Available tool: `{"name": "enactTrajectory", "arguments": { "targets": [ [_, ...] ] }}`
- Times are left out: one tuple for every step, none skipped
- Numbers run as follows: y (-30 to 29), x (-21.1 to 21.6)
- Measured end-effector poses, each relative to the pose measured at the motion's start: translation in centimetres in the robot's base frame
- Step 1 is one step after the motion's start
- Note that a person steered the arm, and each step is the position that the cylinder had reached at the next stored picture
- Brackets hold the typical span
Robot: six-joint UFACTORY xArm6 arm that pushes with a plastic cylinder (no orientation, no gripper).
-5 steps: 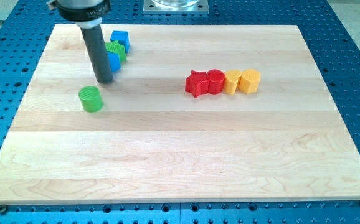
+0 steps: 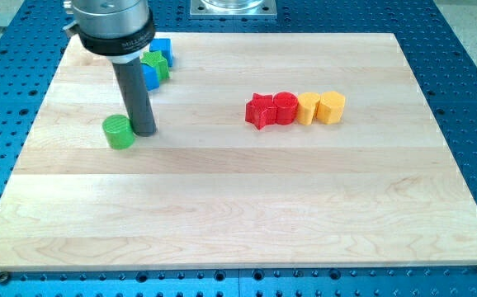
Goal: Push the green circle to parallel to the red star
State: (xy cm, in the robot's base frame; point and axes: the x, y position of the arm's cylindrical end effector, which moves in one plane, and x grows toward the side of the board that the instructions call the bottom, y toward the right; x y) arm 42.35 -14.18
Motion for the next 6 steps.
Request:
{"name": "enactTrajectory", "arguments": {
  "targets": [
    [-1.3, 0.5],
    [-0.2, 3.6],
    [1.2, 8.6],
    [0.2, 9.2],
    [-2.5, 5.5],
    [-4.8, 1.1]
  ]
}}
